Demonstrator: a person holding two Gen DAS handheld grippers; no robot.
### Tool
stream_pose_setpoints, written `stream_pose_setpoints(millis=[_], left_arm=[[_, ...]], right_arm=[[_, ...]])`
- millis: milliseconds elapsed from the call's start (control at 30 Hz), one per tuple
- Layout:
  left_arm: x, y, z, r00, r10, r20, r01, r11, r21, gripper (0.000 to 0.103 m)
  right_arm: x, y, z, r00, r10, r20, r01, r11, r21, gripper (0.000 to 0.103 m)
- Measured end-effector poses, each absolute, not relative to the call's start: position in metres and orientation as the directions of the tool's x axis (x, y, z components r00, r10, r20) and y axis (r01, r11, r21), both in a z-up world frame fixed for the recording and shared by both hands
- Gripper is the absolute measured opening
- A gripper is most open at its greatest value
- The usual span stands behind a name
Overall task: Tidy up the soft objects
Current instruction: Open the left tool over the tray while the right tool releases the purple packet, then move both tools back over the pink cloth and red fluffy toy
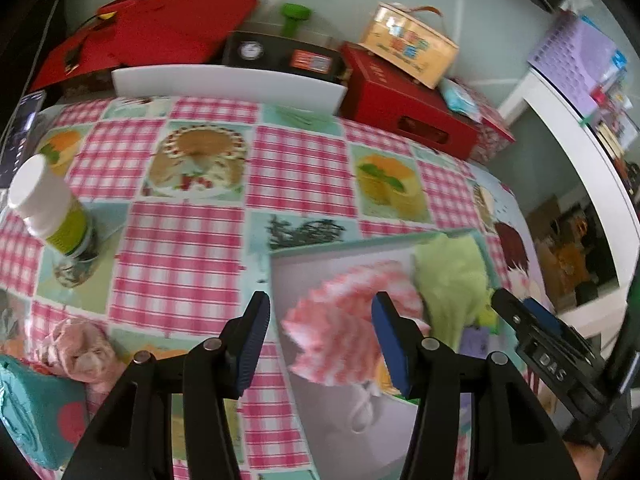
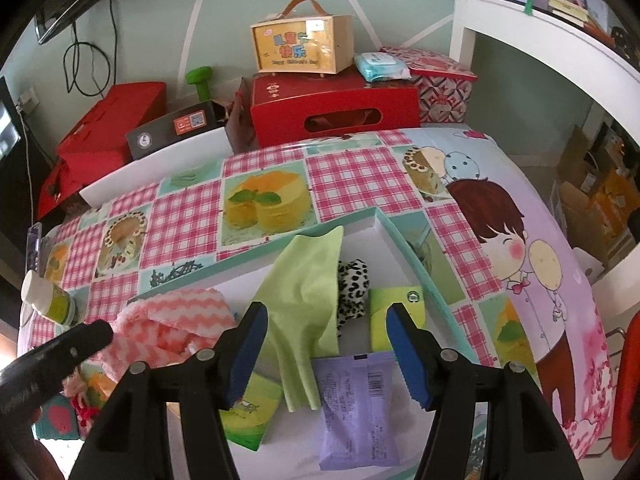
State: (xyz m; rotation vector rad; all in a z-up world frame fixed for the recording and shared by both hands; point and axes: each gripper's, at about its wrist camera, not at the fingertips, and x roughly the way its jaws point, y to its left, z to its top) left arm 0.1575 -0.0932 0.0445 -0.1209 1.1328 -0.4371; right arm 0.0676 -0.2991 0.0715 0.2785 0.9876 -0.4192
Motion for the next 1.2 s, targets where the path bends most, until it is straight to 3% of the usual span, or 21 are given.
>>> stream_pose_setpoints(millis=[33, 100, 300, 367, 467, 567, 800, 1200], left_arm=[[0.160, -0.088, 0.043, 0.356, -0.390, -0.849, 0.260, 0.914, -0.311, 0.058], [0.163, -0.080, 0.043, 0.370, -0.383, -0.847, 0.235, 0.920, -0.313, 0.081], [0.172, -0.052, 0.043, 0.417, -0.340, -0.843, 0.163, 0.940, -0.298, 0.081], [0.176, -0.040, 0.043, 0.435, -0.311, -0.845, 0.130, 0.950, -0.283, 0.082], [0.179, -0.021, 0.044, 0.464, -0.272, -0.843, 0.085, 0.961, -0.264, 0.092], [0.181, -0.004, 0.045, 0.493, -0.228, -0.840, 0.039, 0.970, -0.240, 0.092], [0.182, 0.024, 0.048, 0.521, -0.181, -0.834, -0.020, 0.975, -0.223, 0.099], [0.177, 0.085, 0.069, 0.592, -0.092, -0.801, -0.134, 0.969, -0.210, 0.099]], right_arm=[[0.069, -0.297, 0.071, 0.483, -0.212, -0.850, 0.456, 0.889, 0.038, 0.066], [0.071, -0.292, 0.071, 0.486, -0.207, -0.849, 0.445, 0.895, 0.037, 0.066], [0.078, -0.277, 0.070, 0.493, -0.191, -0.849, 0.405, 0.914, 0.030, 0.072], [0.081, -0.272, 0.070, 0.498, -0.184, -0.848, 0.389, 0.921, 0.028, 0.078], [0.084, -0.265, 0.071, 0.514, -0.171, -0.841, 0.375, 0.926, 0.041, 0.087], [0.086, -0.261, 0.071, 0.526, -0.153, -0.836, 0.361, 0.931, 0.057, 0.103], [0.089, -0.253, 0.067, 0.519, -0.142, -0.843, 0.340, 0.939, 0.051, 0.103], [0.094, -0.238, 0.069, 0.525, -0.126, -0.841, 0.296, 0.954, 0.042, 0.103]])
